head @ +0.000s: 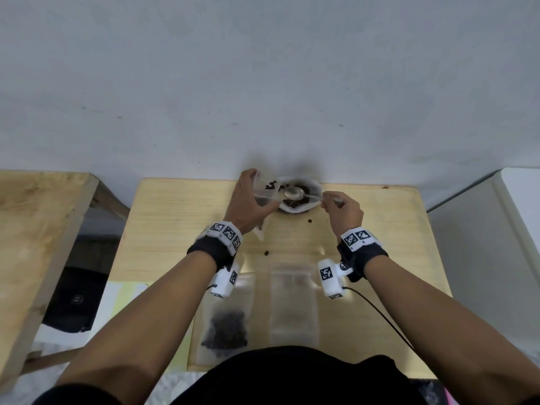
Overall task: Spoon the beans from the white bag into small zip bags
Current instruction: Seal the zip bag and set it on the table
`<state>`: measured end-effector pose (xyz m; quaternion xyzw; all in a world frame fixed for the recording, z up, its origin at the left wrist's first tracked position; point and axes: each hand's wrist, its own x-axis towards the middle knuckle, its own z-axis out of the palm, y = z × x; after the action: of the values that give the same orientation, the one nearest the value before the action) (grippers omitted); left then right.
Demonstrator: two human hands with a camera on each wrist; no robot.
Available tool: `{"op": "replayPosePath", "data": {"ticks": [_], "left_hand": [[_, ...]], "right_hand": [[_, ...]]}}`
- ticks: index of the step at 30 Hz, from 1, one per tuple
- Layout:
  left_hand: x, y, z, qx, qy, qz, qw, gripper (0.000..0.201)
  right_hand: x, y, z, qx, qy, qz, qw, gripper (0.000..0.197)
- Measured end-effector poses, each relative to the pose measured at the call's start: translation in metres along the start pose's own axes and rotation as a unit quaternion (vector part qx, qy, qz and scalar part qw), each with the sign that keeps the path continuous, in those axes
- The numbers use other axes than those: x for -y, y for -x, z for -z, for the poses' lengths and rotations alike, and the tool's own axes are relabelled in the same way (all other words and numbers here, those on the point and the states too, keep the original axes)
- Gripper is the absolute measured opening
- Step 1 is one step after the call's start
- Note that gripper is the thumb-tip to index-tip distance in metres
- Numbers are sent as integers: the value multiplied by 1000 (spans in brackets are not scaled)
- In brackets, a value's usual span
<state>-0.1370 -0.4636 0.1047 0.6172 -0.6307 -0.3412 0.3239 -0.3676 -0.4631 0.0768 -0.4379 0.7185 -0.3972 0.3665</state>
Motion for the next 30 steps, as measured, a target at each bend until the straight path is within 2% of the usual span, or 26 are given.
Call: {"op": "replayPosePath", "data": {"ticks": [3,5,7,9,11,13,14,17,19,22,27,30], "left_hand": [[1,-1,5,-2,27,-9,1000,81],[1,-1,6,2,40,-17,999,79],[-1,0,6,4,49,-26,998,78],[-2,1,5,5,54,-34,998,78],[-3,3,3,11,54,-38,998,80],[-5,5,-1,18,45,-45,998,81],[-8,6,-3,21,41,-52,998,80],[-13,10,-10,41,24,-64,997,79],[-15,12,-13,66,25,-58,996,86],[-16,14,-10,89,33,-45,994,92],[-9,11,7,65,62,-43,995,53],[-8,8,10,41,97,-20,994,31]], "right_hand": [[-4,-6,-10,69,34,-51,996,14],[-3,-6,-12,104,86,-48,990,6],[-3,-7,-10,123,155,-29,980,16],[-4,-10,-7,115,224,4,968,25],[2,-11,-4,68,264,63,960,27],[17,-8,-4,37,227,120,966,28],[29,-4,-4,51,187,129,973,31],[60,5,-11,187,71,79,977,42],[69,9,-16,237,53,64,968,32],[71,11,-16,203,88,109,969,13],[68,9,-7,211,91,128,965,13],[73,11,-4,218,73,132,964,11]]}}
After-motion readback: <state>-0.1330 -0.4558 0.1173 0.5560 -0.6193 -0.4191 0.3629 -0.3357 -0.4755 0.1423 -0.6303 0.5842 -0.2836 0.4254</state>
